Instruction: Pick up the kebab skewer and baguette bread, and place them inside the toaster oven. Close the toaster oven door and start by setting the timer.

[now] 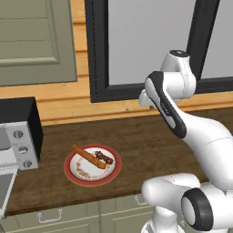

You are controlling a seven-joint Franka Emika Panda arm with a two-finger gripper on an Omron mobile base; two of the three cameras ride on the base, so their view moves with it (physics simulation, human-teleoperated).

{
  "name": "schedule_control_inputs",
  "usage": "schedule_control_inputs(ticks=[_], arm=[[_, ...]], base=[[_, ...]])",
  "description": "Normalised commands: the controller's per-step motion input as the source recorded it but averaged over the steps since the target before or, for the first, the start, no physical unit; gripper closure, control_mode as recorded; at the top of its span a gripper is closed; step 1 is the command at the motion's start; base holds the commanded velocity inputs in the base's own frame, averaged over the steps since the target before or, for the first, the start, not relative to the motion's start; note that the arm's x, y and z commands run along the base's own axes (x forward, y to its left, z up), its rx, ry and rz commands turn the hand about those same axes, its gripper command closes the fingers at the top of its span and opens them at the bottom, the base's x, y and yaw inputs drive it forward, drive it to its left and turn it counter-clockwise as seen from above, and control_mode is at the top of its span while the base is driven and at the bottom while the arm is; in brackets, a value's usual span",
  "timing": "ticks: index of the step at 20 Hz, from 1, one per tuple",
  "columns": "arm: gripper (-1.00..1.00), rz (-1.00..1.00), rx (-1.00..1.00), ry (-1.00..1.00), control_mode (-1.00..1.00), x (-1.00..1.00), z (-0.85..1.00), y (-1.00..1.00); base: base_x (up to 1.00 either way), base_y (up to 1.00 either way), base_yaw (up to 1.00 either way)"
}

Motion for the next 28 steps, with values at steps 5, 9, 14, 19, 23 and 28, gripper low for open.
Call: schedule_control_inputs(ticks=[5, 9, 14, 19, 23, 28], arm=[[-1.00, 0.00, 0.00, 0.00, 1.00, 0.00, 0.00, 0.00], [-1.00, 0.00, 0.00, 0.00, 1.00, 0.00, 0.00, 0.00], [-1.00, 0.00, 0.00, 0.00, 1.00, 0.00, 0.00, 0.00], [-1.00, 0.00, 0.00, 0.00, 1.00, 0.00, 0.00, 0.00], [-1.00, 0.00, 0.00, 0.00, 1.00, 0.00, 0.00, 0.00], [-1.00, 0.00, 0.00, 0.00, 1.00, 0.00, 0.00, 0.00]], base=[[-0.04, 0.00, 0.00], [-0.77, 0.25, -0.01], [-0.27, 1.00, -0.14], [0.14, 1.00, -0.10], [0.32, 0.48, -0.02], [0.51, 0.00, 0.09]])
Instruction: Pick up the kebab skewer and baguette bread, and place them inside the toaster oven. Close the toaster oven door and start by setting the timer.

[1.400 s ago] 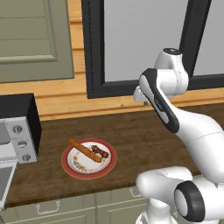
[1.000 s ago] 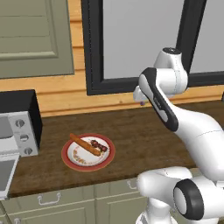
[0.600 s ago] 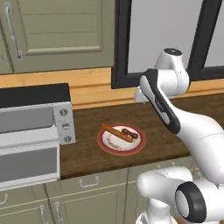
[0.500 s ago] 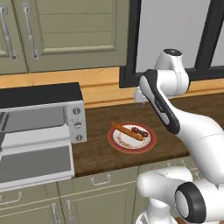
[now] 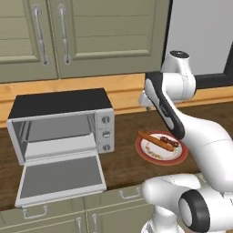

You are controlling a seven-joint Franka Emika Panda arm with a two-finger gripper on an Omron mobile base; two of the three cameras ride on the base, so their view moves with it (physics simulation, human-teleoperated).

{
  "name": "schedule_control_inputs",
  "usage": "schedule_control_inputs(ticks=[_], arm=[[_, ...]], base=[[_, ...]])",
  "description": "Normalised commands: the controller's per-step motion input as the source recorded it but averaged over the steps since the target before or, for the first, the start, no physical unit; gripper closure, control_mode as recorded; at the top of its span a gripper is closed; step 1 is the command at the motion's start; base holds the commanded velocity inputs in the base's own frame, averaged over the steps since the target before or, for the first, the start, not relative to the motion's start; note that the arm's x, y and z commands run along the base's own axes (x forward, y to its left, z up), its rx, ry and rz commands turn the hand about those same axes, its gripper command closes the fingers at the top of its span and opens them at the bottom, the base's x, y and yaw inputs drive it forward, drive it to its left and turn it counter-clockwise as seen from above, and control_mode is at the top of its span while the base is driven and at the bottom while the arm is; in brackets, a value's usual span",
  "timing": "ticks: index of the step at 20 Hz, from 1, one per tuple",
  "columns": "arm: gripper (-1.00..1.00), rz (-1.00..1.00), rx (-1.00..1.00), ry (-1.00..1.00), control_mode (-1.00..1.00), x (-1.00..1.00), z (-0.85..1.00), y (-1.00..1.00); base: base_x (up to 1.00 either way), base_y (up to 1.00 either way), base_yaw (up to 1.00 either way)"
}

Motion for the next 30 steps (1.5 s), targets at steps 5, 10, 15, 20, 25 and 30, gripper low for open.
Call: schedule_control_inputs(ticks=[5, 10, 15, 20, 25, 30], arm=[[-1.00, 0.00, 0.00, 0.00, 1.00, 0.00, 0.00, 0.00], [-1.00, 0.00, 0.00, 0.00, 1.00, 0.00, 0.00, 0.00], [-1.00, 0.00, 0.00, 0.00, 1.00, 0.00, 0.00, 0.00], [-1.00, 0.00, 0.00, 0.00, 1.00, 0.00, 0.00, 0.00], [-1.00, 0.00, 0.00, -0.03, -1.00, -0.21, 0.00, 0.14], [-1.00, -0.01, -0.04, -0.11, -1.00, -0.94, -0.06, 0.96]], base=[[0.31, 0.00, 0.11], [0.14, -0.13, 0.04], [0.12, -0.23, 0.00], [0.32, -0.18, 0.00], [0.02, 0.00, 0.00], [0.00, 0.00, 0.00]])
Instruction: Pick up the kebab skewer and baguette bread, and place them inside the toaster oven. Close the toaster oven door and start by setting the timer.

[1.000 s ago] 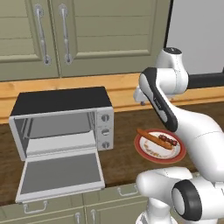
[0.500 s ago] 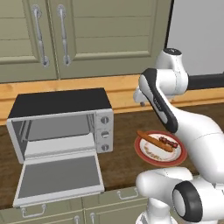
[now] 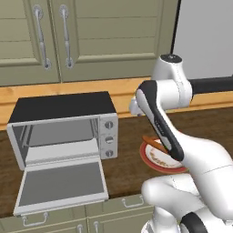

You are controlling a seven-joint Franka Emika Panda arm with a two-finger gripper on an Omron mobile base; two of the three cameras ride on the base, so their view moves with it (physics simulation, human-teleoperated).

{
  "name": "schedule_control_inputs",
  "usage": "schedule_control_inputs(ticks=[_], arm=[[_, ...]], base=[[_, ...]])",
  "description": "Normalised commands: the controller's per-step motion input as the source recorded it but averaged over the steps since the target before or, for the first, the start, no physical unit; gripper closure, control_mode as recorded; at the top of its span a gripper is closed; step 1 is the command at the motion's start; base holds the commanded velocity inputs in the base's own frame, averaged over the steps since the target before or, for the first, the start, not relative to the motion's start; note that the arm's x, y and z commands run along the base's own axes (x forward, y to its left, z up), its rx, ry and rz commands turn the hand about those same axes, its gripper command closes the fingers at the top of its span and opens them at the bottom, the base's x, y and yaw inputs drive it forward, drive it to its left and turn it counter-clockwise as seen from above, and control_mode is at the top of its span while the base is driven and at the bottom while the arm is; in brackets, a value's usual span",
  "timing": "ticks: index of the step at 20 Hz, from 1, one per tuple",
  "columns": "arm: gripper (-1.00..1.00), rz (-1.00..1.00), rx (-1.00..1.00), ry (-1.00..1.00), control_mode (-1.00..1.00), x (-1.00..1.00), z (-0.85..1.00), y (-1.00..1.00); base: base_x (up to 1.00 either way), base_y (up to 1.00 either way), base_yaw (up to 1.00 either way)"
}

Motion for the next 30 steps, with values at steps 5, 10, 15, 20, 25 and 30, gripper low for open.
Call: schedule_control_inputs(ticks=[5, 10, 15, 20, 25, 30], arm=[[-1.00, 0.00, -0.04, -0.13, -1.00, -0.47, -0.02, 1.00], [-1.00, 0.00, -0.01, -0.28, -1.00, -0.27, 0.00, 0.90], [-1.00, 0.00, 0.00, -0.36, -1.00, 0.00, 0.00, 0.37], [-1.00, -0.01, 0.00, -0.27, -1.00, 0.00, 0.00, 0.51], [-1.00, 0.00, 0.00, -0.19, -1.00, 0.00, 0.00, 0.48], [-1.00, 0.01, 0.00, -0.07, -1.00, 0.05, 0.00, 0.42]], base=[[0.00, 0.00, 0.00], [0.00, 0.00, 0.00], [0.00, 0.00, 0.00], [0.00, 0.00, 0.00], [0.00, 0.00, 0.00], [0.00, 0.00, 0.00]])
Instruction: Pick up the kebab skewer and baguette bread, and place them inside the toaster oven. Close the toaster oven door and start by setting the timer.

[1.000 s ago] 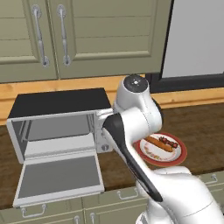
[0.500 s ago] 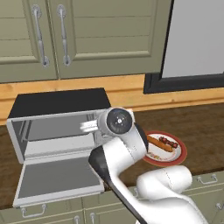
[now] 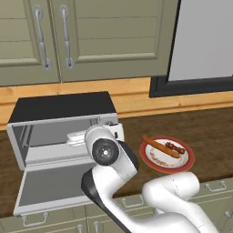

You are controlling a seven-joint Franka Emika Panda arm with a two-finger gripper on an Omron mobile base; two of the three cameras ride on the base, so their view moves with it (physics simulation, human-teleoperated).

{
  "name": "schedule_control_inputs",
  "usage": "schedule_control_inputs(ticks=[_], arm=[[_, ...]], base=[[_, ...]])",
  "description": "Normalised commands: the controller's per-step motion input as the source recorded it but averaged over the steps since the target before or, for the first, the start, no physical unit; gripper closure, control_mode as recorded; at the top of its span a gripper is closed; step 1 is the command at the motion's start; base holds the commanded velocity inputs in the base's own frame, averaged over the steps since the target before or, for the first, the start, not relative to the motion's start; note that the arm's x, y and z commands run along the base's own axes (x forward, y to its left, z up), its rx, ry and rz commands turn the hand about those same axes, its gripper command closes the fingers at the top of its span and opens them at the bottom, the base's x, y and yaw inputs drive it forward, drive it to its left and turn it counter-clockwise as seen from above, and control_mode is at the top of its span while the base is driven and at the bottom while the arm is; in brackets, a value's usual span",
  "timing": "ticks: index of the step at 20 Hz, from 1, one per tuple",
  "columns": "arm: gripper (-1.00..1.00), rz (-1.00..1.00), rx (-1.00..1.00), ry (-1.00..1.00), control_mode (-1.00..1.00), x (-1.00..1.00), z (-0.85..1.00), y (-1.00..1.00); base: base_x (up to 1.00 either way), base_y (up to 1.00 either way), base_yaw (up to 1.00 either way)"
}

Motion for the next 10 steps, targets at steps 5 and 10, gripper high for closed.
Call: schedule_control_inputs(ticks=[5, 10], arm=[[-1.00, 0.02, 0.01, -0.02, -1.00, 0.00, -0.04, 0.29], [-1.00, -0.02, 0.11, 0.01, -1.00, 0.00, -0.11, 0.40]], base=[[0.00, 0.00, 0.00], [0.00, 0.00, 0.00]])
